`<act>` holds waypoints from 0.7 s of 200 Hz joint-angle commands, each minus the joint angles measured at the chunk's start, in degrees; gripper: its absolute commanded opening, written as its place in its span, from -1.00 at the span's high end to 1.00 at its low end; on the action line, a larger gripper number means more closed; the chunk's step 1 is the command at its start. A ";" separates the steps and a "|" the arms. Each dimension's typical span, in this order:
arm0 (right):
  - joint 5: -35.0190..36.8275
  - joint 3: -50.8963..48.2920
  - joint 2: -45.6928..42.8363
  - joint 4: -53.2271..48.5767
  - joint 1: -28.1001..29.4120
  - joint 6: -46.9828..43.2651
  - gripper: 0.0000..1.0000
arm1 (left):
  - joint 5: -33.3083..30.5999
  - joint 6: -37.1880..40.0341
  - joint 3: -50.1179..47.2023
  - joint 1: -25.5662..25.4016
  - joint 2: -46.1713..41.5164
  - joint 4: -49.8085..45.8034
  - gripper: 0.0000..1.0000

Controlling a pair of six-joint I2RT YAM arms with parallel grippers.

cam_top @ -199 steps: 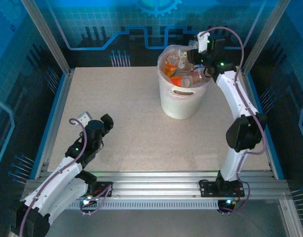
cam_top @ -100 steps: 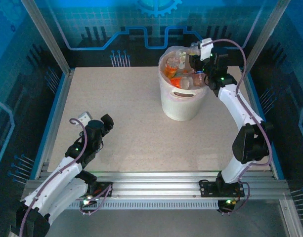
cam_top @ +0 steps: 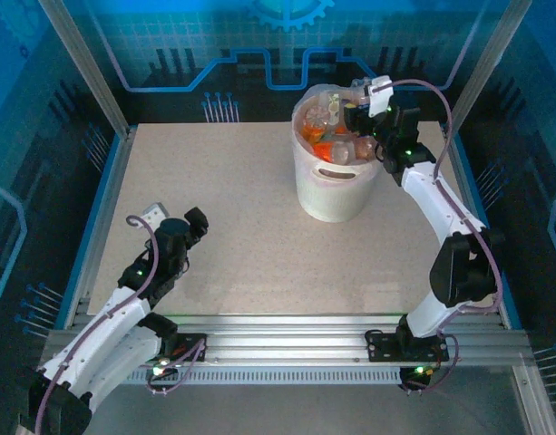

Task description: Put the plastic bottles in the bin

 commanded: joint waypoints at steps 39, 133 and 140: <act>-1.70 4.74 -6.60 -10.91 1.29 0.25 -0.99 | 1.38 2.61 2.54 0.34 -0.26 0.75 -0.98; 12.74 -4.51 -25.53 -25.96 1.30 11.67 -0.99 | 0.36 9.76 6.11 0.55 2.60 -0.11 -0.98; 14.00 -7.49 -28.35 -26.47 1.26 12.70 -0.99 | 0.01 10.37 6.23 0.66 2.63 -0.26 -0.98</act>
